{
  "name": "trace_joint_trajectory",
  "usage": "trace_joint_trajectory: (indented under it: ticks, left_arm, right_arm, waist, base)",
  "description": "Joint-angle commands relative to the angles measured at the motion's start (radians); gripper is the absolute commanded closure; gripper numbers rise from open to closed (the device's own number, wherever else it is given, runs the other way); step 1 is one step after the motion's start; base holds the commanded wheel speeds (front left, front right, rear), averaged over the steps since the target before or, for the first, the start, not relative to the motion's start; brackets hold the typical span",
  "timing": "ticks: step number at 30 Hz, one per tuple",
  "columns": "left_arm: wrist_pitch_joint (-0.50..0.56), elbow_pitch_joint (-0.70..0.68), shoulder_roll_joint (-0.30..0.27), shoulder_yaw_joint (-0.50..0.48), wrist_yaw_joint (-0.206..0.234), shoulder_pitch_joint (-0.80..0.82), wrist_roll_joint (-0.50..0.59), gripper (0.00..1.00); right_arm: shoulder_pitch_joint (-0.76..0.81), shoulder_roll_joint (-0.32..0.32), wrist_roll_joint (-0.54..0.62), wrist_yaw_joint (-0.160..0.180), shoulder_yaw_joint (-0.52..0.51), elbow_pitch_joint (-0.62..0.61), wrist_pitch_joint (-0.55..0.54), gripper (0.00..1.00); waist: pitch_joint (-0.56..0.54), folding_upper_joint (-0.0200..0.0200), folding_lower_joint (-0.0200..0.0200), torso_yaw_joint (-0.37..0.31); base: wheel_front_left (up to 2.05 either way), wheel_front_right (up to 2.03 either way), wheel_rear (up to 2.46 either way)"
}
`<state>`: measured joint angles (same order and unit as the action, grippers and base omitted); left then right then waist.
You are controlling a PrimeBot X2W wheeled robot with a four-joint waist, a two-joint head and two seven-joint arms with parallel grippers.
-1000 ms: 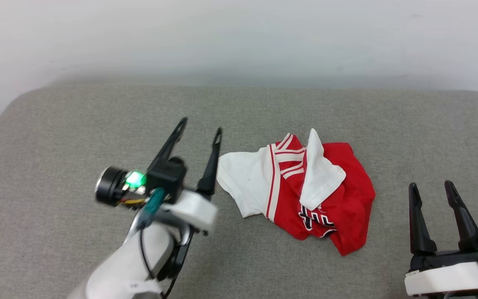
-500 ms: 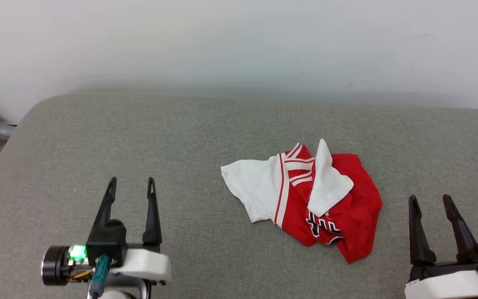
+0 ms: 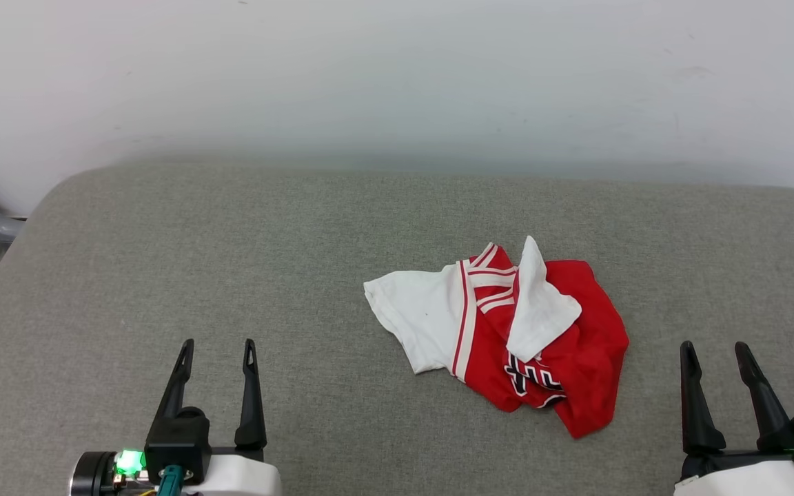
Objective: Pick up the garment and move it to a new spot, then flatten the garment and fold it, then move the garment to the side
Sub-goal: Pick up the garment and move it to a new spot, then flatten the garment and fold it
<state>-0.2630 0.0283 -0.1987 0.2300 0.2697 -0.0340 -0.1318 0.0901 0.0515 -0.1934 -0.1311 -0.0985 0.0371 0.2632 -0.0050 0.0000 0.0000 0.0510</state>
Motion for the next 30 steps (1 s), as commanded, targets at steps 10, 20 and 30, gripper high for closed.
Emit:
trace_joint_trajectory:
  ticks: [10, 20, 30]
  left_arm:
    - [-0.003, 0.013, 0.044, -0.053, -0.049, -0.029, 0.05, 0.0]
    - [-0.003, 0.027, 0.067, -0.086, -0.073, -0.041, 0.086, 0.0]
    - [-0.003, 0.037, 0.079, -0.1, -0.09, -0.041, 0.101, 0.0]
  right_arm:
    - [0.015, -0.002, -0.006, 0.001, -0.002, 0.01, 0.002, 0.0]
    - [0.016, -0.002, -0.007, 0.001, -0.002, 0.012, 0.002, 0.0]
    - [-0.016, -0.002, 0.005, 0.001, -0.008, -0.005, 0.002, 0.0]
  waist:
    - [-0.004, 0.0, 0.0, -0.004]
    - [-0.007, 0.0, 0.0, -0.004]
    - [-0.004, 0.0, 0.0, -0.002]
  base:
    - [0.0, 0.0, 0.0]
    - [0.0, 0.0, 0.0]
    - [0.0, 0.0, 0.0]
